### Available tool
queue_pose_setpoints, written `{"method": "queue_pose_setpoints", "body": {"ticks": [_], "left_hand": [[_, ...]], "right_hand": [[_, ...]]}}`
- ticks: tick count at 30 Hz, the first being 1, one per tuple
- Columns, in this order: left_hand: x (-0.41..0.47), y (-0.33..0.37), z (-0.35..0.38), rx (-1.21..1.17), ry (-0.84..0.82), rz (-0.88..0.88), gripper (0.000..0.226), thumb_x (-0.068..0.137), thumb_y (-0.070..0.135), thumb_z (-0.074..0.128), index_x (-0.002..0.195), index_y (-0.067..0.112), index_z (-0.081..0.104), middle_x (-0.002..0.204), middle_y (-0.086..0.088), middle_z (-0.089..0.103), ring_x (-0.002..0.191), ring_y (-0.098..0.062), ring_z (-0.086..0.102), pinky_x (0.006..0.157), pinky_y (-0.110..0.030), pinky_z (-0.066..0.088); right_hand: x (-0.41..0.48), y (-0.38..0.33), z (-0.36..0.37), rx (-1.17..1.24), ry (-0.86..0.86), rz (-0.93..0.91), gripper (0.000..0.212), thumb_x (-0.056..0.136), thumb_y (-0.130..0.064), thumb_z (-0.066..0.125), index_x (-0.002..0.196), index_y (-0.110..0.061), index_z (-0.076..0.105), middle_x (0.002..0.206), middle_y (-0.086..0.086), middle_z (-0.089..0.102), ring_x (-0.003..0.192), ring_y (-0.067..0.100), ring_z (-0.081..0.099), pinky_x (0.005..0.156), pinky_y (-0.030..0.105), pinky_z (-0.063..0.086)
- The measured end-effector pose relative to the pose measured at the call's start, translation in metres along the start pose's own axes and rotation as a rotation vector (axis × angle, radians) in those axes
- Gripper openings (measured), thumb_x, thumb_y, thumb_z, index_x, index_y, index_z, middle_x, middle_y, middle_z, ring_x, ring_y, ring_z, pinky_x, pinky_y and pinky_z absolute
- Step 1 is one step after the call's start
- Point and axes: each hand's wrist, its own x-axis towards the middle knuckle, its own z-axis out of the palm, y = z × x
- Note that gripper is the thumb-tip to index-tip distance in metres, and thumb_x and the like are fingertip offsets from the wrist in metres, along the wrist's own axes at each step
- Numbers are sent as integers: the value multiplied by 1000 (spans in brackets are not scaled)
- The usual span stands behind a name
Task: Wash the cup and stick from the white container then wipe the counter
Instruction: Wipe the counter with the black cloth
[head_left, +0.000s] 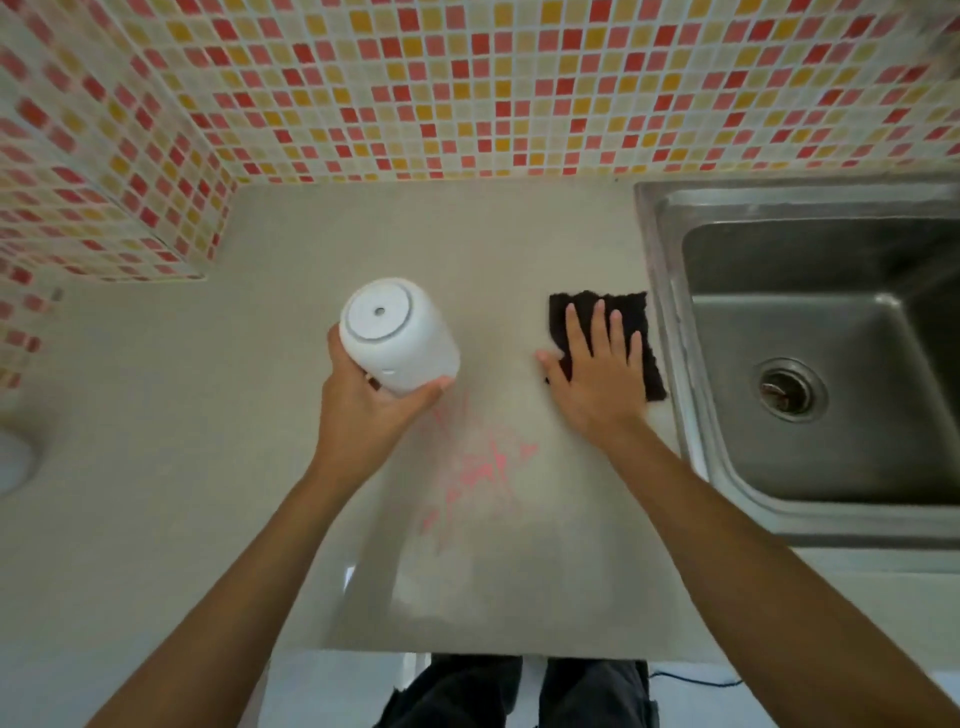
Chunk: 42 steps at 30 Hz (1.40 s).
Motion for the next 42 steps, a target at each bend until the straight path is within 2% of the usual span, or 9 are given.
{"method": "queue_pose_setpoints", "body": {"ticks": [5,9,14,18,20,27,30,37,42], "left_hand": [[-17,-28,-42,-39,35,-76,104,64,29,90,145,24,25,138,8,50,122,-4,53,95,-19,49],[-23,-39,-57,-79,47,-120,102,64,28,90,145,24,27,137,8,51,121,-3,53,100,-30,50],[-16,-37,-62,-135,129,-137,91,68,26,86,142,22,34,132,6,56,119,-6,57,99,-36,52],[-15,-40,-69,-118,168,-144,91,70,24,86,143,22,32,134,7,55,118,-3,56,98,-26,52],[-16,-44,-75,-104,176,-143,92,70,23,86,144,22,32,135,7,54,119,-2,56,97,-22,51],[-21,-59,-101,-114,155,-182,93,67,30,86,143,22,34,135,6,55,120,-5,56,97,-28,52],[-17,-59,-99,-141,178,-193,93,68,26,88,143,20,34,135,5,55,118,-3,57,95,-22,52],[-9,-54,-90,-147,212,-164,90,71,21,84,144,17,32,138,2,52,121,-5,55,93,-16,50],[-10,-49,-89,-139,229,-150,89,72,19,82,145,15,31,138,2,52,120,-2,55,94,-16,50]], "right_hand": [[-127,1,-2,129,-164,-129,65,86,-45,0,150,-35,3,159,-2,-3,148,20,-6,120,42,-5],[-124,-1,8,-19,-25,-164,53,97,-36,23,146,-25,38,153,13,34,142,32,28,114,58,20],[-30,-52,25,-113,14,-222,55,100,-43,17,152,-26,22,160,9,17,147,33,14,114,61,11],[55,-99,19,-76,-16,-145,55,100,-49,8,153,-35,2,162,4,-1,148,28,-3,113,63,-4],[63,-97,22,-87,-28,-146,55,100,-49,7,153,-35,0,162,3,-2,148,27,-4,113,63,-4],[-123,-51,42,-165,34,-147,57,100,-46,17,153,-26,17,160,11,16,146,35,15,111,65,14],[-167,-69,49,-182,-12,-129,57,99,-48,20,152,-27,21,158,15,18,145,39,16,110,67,14],[-36,-132,47,-134,30,-237,55,99,-52,17,152,-36,17,159,12,18,145,38,13,109,68,10],[53,-144,34,-107,-25,-104,54,99,-51,5,151,-38,-1,162,5,-1,148,31,-4,111,66,-3]]}}
